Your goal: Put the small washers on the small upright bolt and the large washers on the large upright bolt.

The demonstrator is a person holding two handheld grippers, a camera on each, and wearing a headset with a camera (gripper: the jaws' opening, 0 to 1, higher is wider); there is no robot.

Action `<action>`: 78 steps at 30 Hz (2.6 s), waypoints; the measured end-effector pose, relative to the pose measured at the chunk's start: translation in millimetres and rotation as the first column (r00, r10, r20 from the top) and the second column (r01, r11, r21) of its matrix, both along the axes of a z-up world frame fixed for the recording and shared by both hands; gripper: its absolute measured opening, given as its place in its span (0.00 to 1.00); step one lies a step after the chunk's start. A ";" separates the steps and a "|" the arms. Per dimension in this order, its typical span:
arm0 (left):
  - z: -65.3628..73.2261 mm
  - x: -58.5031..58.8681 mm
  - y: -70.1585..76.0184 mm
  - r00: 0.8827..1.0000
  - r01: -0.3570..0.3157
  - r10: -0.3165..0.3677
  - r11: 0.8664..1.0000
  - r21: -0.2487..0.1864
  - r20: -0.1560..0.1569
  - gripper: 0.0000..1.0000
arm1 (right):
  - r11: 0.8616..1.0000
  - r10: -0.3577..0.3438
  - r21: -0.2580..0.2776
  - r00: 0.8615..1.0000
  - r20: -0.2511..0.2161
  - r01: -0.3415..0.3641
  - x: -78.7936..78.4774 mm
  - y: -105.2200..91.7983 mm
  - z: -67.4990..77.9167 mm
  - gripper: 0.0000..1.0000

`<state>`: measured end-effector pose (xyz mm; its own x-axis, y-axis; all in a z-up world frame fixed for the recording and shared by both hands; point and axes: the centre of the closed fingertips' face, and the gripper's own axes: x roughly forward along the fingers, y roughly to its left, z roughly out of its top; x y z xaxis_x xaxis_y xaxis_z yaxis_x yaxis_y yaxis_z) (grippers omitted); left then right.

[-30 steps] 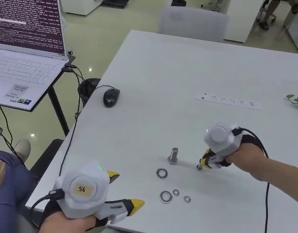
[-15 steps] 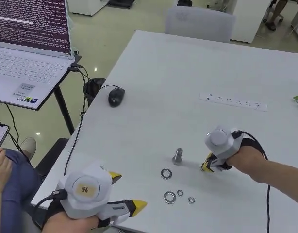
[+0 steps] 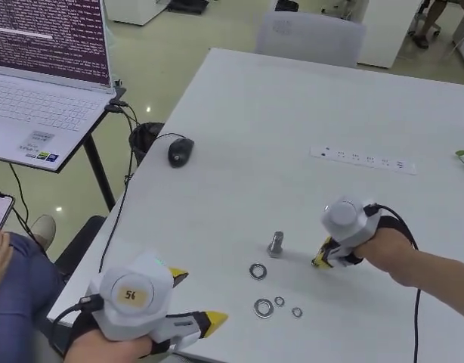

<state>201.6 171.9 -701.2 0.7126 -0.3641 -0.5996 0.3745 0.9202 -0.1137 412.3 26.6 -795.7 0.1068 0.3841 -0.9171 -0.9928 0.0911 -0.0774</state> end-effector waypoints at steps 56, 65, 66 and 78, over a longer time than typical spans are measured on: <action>1.3 0.3 -18.2 0.998 0.056 -0.056 0.998 0.007 0.003 0.56 | 0.960 -0.097 0.244 0.981 -0.170 0.137 -128.0 0.0 -10.5 0.22; 1.2 -2.4 -15.8 0.999 0.046 -0.046 0.999 0.005 0.002 0.56 | 0.972 -0.068 0.214 0.987 -0.147 0.098 -127.0 9.5 -18.3 0.21; 1.1 -2.4 -15.5 0.999 0.045 -0.045 0.999 0.005 0.002 0.56 | 0.973 -0.066 0.208 0.987 -0.148 0.096 -126.7 9.8 -19.4 0.20; 0.1 -2.6 -16.2 0.999 0.043 -0.043 0.999 0.000 0.001 0.56 | 0.992 0.120 0.052 0.991 -0.063 -0.117 -128.5 9.2 -31.1 0.20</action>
<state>199.0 155.7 -701.0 0.6968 -0.3940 -0.5994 0.4136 0.9034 -0.1130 283.9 35.8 -826.9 -0.0019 0.4348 -0.9005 -0.9996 -0.0252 -0.0101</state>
